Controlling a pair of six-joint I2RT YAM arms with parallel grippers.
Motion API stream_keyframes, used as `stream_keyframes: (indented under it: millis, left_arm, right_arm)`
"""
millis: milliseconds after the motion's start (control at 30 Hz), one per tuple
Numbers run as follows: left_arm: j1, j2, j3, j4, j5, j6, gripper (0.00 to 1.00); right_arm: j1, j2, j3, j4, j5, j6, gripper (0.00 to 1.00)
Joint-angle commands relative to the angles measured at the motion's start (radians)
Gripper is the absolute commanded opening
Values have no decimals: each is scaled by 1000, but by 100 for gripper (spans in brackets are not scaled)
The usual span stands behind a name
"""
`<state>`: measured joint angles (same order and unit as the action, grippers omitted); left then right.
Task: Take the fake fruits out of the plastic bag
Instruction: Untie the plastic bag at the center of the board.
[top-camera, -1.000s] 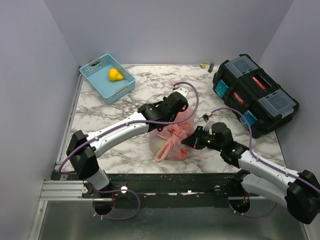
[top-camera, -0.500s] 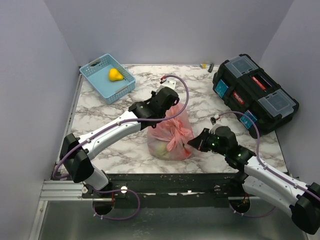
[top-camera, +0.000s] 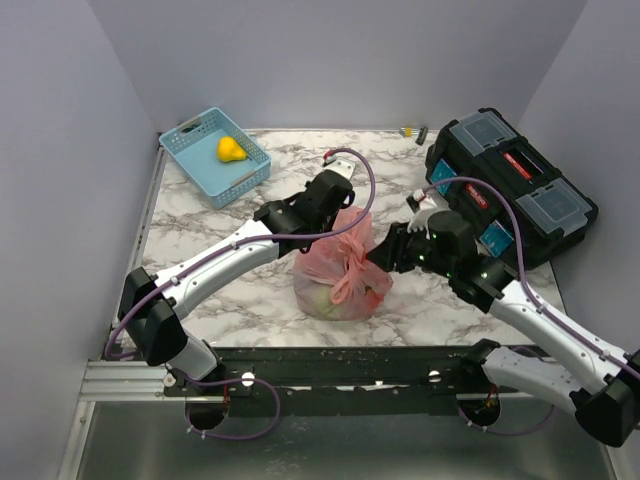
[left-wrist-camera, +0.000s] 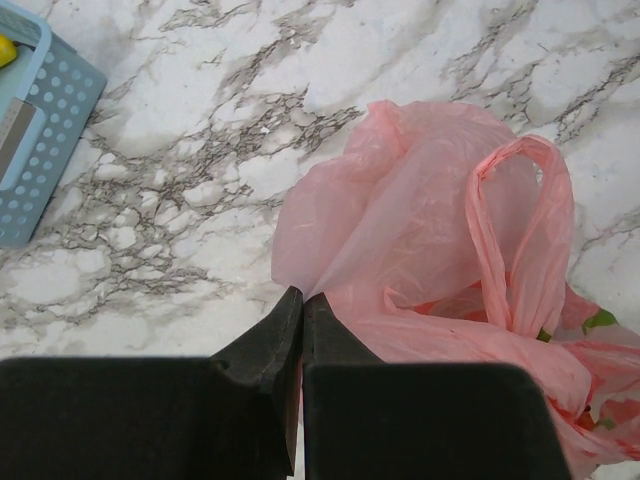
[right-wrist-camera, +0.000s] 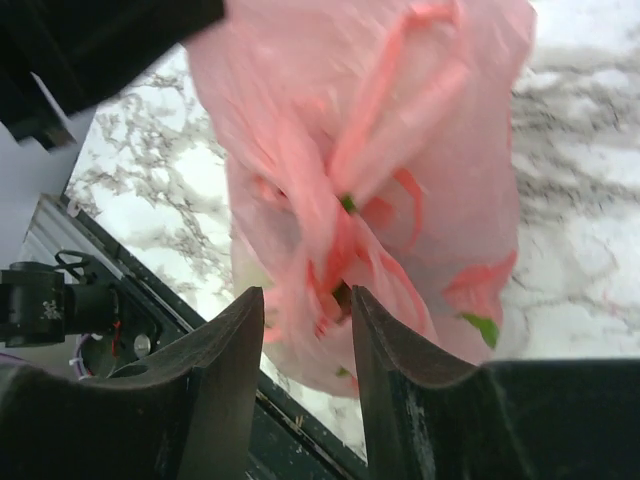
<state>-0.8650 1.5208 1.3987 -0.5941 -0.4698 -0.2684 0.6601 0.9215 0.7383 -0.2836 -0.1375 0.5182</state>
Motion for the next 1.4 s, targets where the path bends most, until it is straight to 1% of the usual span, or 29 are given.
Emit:
stream_keyframes:
  millis: [0,133,233,333,500,700,800,933,1033,1167,1233,1267,1300,1367]
  left_arm:
    - [3,-7,36,-6,72,8,0]
    - [3,-7,37,-10,72,10,0]
    - [3,-8,40,-10,77,11,0]
    - [3,-13,44,-18,63,9,0]
    - [3,-21,39,-10,58,8,0]
    - [4,-7,41,-13,66,8,0]
    - [4,-6,42,-13,79,6,0]
    - [6,-4,42,-14,92,5,0]
    - [6,-2,56,-24,114,-1,0]
    - [6,-16,63,-36,160,-8,0]
    - [6,-41,39,-6,209,9,0]
    - [6,-60,15,23,235,19,2]
    - [6,-81,-8,47,254,24,13]
    - [6,-120,-61,99,274,19,31]
  right_arm:
    - [30,124,118,-54,-40,-88,44]
    - [72,167,134,-28,-19,-78,48]
    - [97,187,117,5,-38,-55,48]
    - [119,200,93,10,-25,-44,48]
    - [120,204,15,32,37,-36,48]
    - [121,203,12,30,81,-50,49]
    - [121,209,2,40,131,-56,49]
    - [121,238,-16,74,133,-50,48]
    - [123,242,-55,113,133,-25,42]
    - [128,203,-136,176,111,-26,14]
    - [128,173,-183,220,116,-13,5]
    - [128,161,-204,247,114,-6,1]
    - [128,152,-229,271,108,0,1]
    - [128,142,-255,309,88,18,1]
